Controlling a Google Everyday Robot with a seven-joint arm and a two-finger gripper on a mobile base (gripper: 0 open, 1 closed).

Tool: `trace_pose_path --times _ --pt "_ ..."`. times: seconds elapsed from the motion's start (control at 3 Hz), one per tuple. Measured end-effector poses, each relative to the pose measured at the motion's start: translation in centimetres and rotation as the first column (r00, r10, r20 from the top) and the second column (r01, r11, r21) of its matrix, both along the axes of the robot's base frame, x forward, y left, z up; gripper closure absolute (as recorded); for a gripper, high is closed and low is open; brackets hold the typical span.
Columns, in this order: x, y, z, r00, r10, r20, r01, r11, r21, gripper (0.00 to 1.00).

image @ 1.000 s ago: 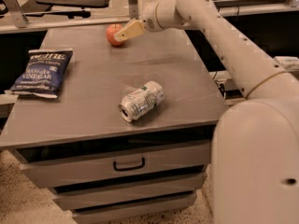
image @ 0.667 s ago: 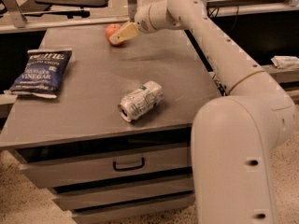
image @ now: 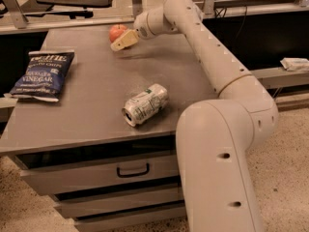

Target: Move apple near 7up can

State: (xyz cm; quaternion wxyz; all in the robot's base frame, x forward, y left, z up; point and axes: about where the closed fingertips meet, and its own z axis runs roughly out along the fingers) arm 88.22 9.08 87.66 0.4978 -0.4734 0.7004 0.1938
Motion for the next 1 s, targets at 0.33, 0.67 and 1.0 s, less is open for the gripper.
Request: trace_pose_path --times 0.33,0.67,1.0 --pt "0.29 0.96 -0.32 0.9998 0.016 -0.008 -0.016 1.0 0.011 0.16" --pt "0.28 1.41 -0.24 0.9995 0.028 -0.011 -0.028 1.0 0.012 0.39" --pt "0.14 1.38 -0.13 0.9993 0.036 -0.012 -0.036 0.999 0.003 0.63"
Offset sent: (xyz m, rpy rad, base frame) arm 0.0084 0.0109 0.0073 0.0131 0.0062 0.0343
